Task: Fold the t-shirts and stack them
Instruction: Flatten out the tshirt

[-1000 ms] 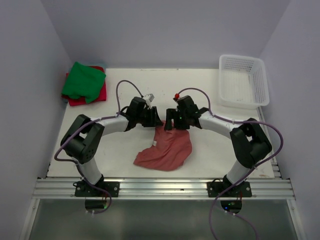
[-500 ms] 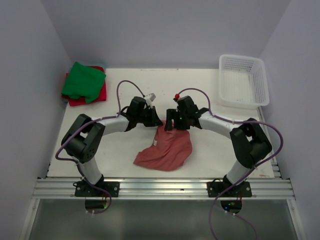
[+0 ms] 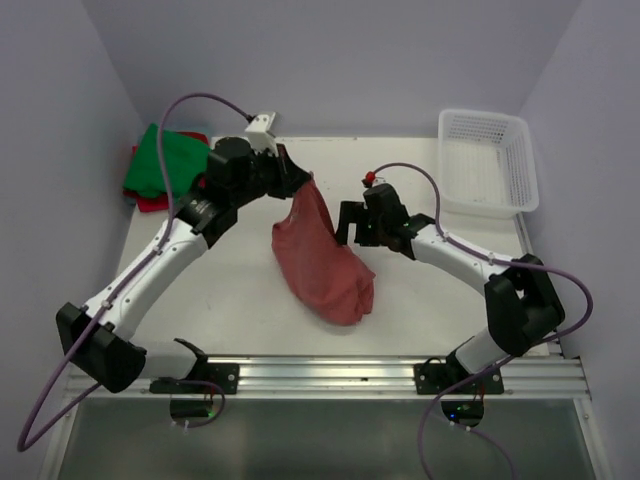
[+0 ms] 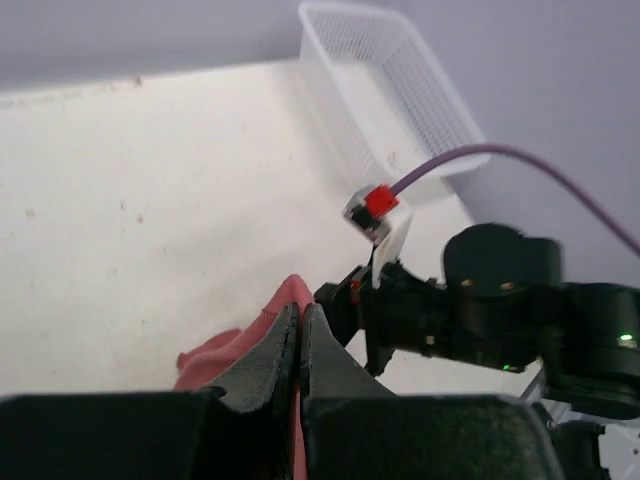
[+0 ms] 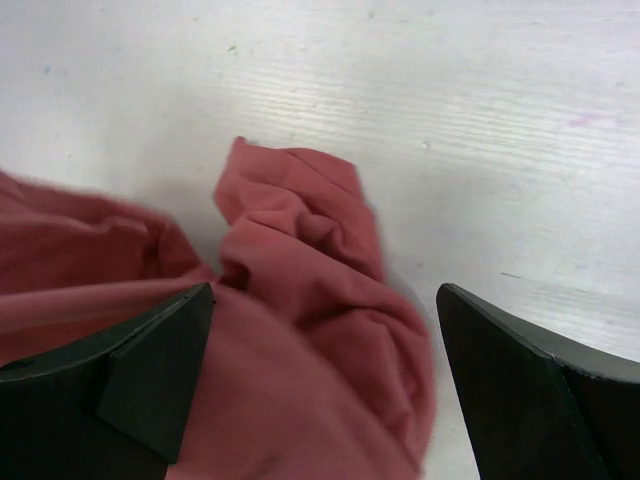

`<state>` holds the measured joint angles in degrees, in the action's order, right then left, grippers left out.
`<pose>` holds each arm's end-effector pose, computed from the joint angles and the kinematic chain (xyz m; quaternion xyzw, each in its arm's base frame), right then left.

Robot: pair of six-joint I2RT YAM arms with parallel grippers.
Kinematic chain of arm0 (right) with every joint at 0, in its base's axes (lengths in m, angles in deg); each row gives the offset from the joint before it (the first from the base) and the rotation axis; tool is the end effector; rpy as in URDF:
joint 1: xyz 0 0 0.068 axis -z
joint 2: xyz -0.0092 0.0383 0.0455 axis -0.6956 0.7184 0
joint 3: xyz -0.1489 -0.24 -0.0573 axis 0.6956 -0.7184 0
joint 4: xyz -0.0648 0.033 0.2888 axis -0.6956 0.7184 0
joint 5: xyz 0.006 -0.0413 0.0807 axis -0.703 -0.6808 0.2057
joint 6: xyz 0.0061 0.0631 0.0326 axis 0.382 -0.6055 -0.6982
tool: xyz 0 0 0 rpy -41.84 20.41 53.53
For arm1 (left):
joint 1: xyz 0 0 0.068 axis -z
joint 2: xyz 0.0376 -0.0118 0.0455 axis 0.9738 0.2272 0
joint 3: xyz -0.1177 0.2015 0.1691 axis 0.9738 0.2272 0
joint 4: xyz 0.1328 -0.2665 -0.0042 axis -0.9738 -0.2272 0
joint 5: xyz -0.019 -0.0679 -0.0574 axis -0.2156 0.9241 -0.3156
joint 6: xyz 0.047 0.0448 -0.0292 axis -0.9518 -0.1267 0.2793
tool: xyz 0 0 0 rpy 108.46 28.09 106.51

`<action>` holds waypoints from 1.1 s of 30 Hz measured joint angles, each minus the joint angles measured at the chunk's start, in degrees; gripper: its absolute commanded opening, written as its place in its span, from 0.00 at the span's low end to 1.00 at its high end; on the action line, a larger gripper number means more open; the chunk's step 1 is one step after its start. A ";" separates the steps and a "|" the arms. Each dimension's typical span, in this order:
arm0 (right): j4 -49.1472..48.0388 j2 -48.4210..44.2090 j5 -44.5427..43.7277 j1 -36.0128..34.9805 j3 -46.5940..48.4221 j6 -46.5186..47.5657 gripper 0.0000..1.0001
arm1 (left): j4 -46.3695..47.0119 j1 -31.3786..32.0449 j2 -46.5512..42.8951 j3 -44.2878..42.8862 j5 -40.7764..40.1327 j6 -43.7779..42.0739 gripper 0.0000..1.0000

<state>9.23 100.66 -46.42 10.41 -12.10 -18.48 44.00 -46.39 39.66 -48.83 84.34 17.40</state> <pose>0.3218 0.2120 0.2114 -0.0153 0.9198 0.1962 0.3395 0.3108 -0.1966 0.3865 0.0788 0.8054 -0.3531 0.4694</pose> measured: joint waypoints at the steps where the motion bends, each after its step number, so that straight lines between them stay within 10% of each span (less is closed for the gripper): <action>1: 0.31 -0.15 -1.18 0.31 -0.02 -0.13 0.98 | -0.81 -0.09 -1.25 -2.73 -0.50 -0.57 0.00; 9: -0.37 -3.30 -4.31 6.45 1.88 -2.01 0.99 | -6.60 -0.09 -6.29 -9.01 -1.70 -2.75 0.00; 25: -10.82 18.97 9.94 4.76 7.61 -5.31 0.86 | -16.46 -0.09 -5.81 -22.58 -2.25 -4.46 0.00; 28: -12.02 17.29 11.41 2.93 4.02 -5.44 0.66 | -17.51 -0.09 -5.81 -23.28 -3.21 -4.79 0.00; 33: -11.50 13.84 12.55 2.32 -2.71 -5.40 0.06 | -18.95 -0.09 -5.81 -23.76 -5.40 -5.88 0.00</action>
<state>-2.27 114.49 -33.87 12.72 -14.81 -23.88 25.05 -46.47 33.85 -72.59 78.94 11.52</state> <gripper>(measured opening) 0.298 0.015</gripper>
